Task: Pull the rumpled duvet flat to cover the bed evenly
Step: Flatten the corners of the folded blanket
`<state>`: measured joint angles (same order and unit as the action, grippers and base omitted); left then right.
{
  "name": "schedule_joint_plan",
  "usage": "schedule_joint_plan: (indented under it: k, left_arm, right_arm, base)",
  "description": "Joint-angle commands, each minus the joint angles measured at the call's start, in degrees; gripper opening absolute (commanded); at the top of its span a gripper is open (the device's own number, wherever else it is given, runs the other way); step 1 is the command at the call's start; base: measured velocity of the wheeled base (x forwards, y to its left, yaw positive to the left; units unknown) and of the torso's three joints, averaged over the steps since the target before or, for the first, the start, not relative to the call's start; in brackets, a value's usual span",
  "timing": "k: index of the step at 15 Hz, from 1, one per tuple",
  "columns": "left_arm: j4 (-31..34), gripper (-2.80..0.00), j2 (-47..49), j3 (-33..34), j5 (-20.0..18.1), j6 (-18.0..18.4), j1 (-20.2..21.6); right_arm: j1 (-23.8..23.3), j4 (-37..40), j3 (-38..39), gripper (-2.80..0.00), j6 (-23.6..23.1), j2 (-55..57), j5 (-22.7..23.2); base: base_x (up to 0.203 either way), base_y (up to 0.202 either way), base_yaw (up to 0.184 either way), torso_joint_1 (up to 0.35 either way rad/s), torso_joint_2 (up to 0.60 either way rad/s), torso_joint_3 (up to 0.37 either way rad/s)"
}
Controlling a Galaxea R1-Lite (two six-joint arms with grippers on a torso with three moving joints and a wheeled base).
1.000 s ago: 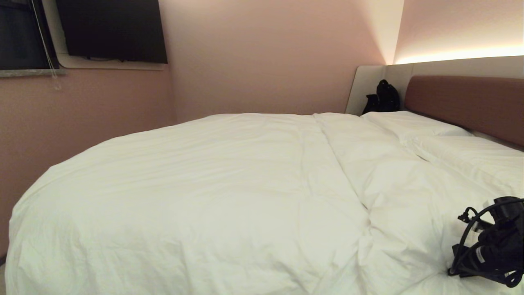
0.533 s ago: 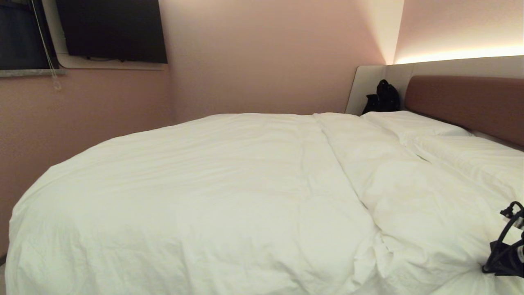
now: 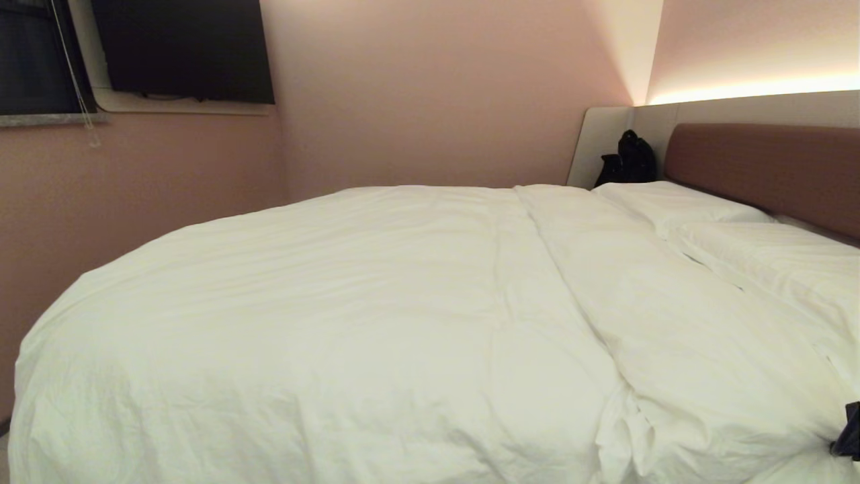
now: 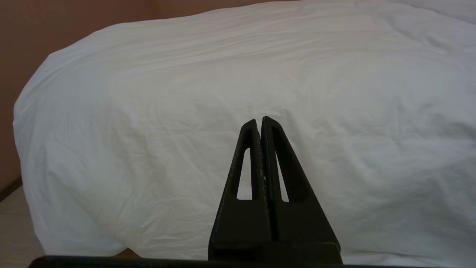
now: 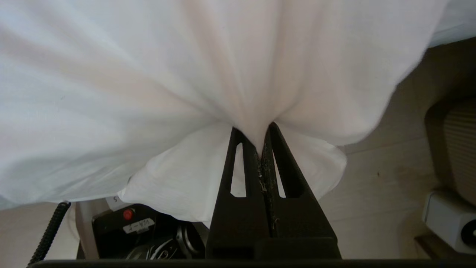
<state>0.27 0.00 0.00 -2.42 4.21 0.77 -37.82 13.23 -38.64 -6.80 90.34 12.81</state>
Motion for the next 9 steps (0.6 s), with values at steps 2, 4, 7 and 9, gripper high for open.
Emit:
schedule_joint_plan:
  k: [2,4,7,9]
  left_arm:
    - [0.0,-2.80,0.1,0.0,0.0,0.0,0.0]
    - [0.0,-2.80,0.1,0.0,0.0,0.0,0.0]
    - [0.0,-2.80,0.1,0.0,0.0,0.0,0.0]
    - [0.0,-2.80,0.1,0.0,0.0,0.0,0.0]
  right_arm:
    - [0.0,0.6,1.4,-2.80,-0.2,-11.2,0.2]
    - [0.1,2.1,1.5,-2.80,-0.2,-15.4,0.8]
    - [0.5,3.1,1.7,-2.80,-0.2,-20.6,5.6]
    - [1.6,3.1,2.6,-2.80,-0.2,-21.4,6.3]
  base:
    - [0.000,0.000,0.000,0.000,0.00,0.000]
    - [0.000,0.000,0.000,0.000,0.00,0.000]
    - [0.000,0.000,0.000,0.000,0.00,0.000]
    - [0.000,0.000,0.000,0.000,0.00,0.000]
